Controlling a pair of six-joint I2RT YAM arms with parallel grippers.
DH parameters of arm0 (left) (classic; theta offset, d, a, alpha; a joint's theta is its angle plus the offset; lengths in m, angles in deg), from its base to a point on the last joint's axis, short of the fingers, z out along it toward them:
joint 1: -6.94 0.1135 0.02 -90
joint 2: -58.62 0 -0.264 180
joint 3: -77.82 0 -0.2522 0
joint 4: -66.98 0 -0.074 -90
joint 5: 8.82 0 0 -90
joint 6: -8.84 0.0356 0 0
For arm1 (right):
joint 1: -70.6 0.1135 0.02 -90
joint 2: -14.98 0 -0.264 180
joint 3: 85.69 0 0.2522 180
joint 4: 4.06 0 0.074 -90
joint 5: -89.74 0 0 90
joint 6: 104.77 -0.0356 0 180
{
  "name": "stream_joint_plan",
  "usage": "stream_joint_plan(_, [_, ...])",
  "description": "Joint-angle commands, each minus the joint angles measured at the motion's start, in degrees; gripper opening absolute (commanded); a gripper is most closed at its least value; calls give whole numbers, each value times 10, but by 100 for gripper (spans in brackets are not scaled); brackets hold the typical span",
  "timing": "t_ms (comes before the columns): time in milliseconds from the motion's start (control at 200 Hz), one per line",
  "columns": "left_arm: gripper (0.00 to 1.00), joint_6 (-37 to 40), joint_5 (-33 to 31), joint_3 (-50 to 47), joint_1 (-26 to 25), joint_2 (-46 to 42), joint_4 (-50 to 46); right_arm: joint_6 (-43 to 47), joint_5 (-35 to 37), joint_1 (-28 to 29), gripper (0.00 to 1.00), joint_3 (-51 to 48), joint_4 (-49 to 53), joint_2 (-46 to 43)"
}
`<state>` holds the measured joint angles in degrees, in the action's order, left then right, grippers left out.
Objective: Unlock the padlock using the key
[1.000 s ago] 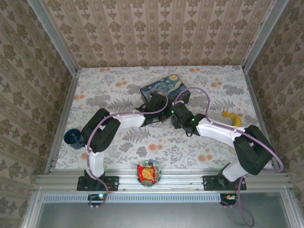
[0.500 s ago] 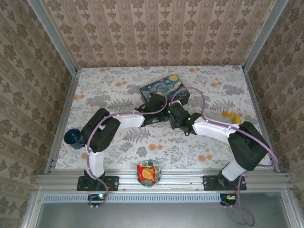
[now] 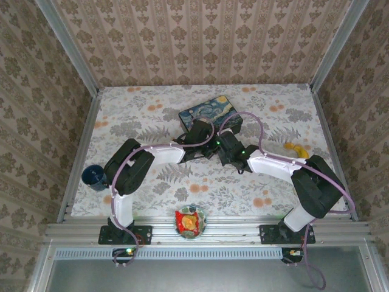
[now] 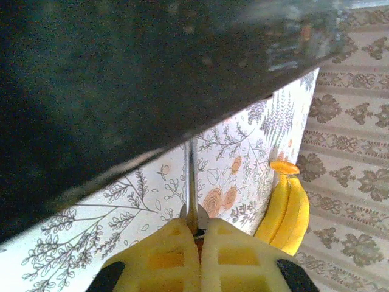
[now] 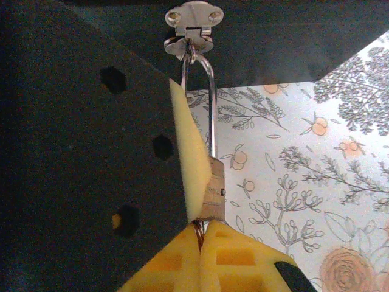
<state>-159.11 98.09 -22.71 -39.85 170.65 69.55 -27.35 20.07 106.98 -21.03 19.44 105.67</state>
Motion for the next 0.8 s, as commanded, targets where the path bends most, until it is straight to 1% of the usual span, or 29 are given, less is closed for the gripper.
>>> stream_joint_plan(0, [0, 14, 30, 6, -4, 17, -1, -28, -72, -36, 0, -26, -75, -12])
stream_joint_plan(140, [0, 31, 32, 8, -5, 7, -11, -84, -254, -123, 0, -70, -175, -23])
stream_joint_plan(245, [0, 36, 36, 5, -7, 0, -9, -127, -362, -171, 0, -87, -240, -21])
stream_joint_plan(360, [0, 33, 40, -4, -8, -7, 4, -189, -463, -222, 0, -100, -316, -4])
stream_joint_plan(525, [0, 32, 44, -14, -10, -18, 14, -282, -544, -264, 0, -107, -403, 39])
stream_joint_plan(620, [0, 26, 45, -26, -11, -27, 24, -358, -581, -284, 0, -127, -491, 66])
stream_joint_plan(795, [0, 18, 45, -40, -11, -35, 39, -447, -606, -290, 0, -144, -591, 103])
